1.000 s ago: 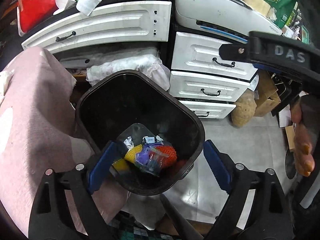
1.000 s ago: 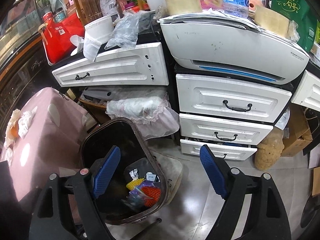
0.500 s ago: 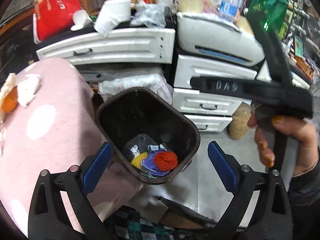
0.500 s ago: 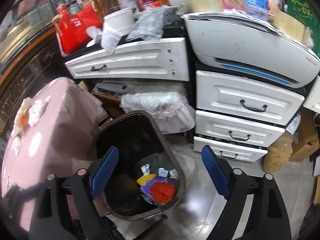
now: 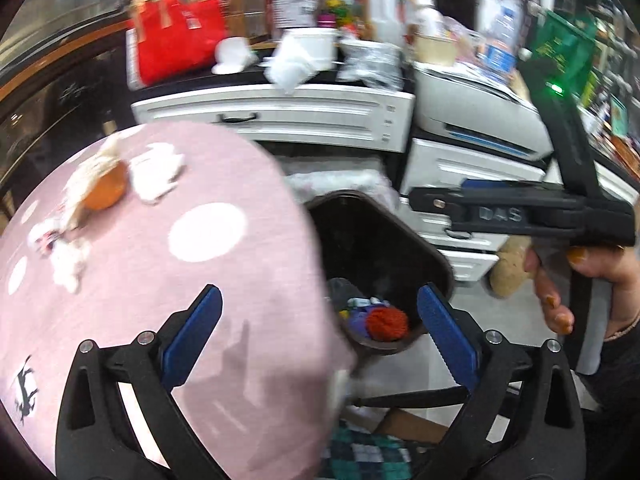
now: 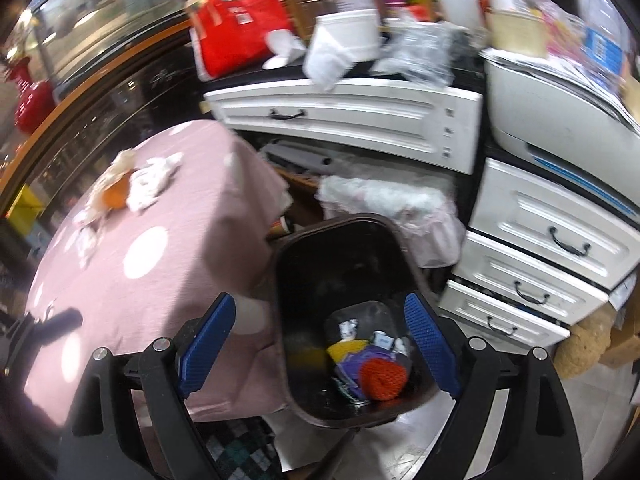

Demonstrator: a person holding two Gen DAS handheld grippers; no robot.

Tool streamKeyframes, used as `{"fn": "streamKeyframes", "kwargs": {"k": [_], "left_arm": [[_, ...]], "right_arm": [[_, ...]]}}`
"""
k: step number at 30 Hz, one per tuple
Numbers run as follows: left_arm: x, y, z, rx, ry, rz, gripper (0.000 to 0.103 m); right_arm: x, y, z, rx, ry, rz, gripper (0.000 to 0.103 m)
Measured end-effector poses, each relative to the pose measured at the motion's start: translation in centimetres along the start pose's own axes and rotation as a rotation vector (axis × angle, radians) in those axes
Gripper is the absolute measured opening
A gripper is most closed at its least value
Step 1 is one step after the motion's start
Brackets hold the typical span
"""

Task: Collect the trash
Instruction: 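Move both tools back over the table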

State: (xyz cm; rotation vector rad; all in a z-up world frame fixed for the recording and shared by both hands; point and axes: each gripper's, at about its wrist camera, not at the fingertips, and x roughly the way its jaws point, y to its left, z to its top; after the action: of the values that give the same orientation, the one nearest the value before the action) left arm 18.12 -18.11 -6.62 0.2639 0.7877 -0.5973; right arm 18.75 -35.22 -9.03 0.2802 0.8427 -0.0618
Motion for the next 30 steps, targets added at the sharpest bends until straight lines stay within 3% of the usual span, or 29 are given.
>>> {"fn": "streamKeyframes", "kwargs": {"k": [11,19,25,28,30], "left_arm": [[-1.3,12.6,-0.7,-0.214,-0.002,0.239,0.096],[-0.1,21.2,0.0,-0.38,0.001,0.343,0.095],[3.3,25.7,1.5,-0.425,0.063,0.369,0.084],[4.8,27.4,2.1,-0.428,0.089,0.407,0.075],[5.3,28.4,2.3,-0.435,0.091,0.402,0.063]], "right_arm": [[1.3,8.4,2.3,-0.159,-0.009,0.132,0.085],[2.3,12.7,3.1,-0.256,-0.015,0.174,0.085],[3.6,14.4,3.6,-0.287,0.002,0.183,0.085],[4.3,15.2,3.9,-0.302,0.012,0.184,0.085],[4.6,15.5,4.0,-0.31,0.014,0.183,0.085]]}}
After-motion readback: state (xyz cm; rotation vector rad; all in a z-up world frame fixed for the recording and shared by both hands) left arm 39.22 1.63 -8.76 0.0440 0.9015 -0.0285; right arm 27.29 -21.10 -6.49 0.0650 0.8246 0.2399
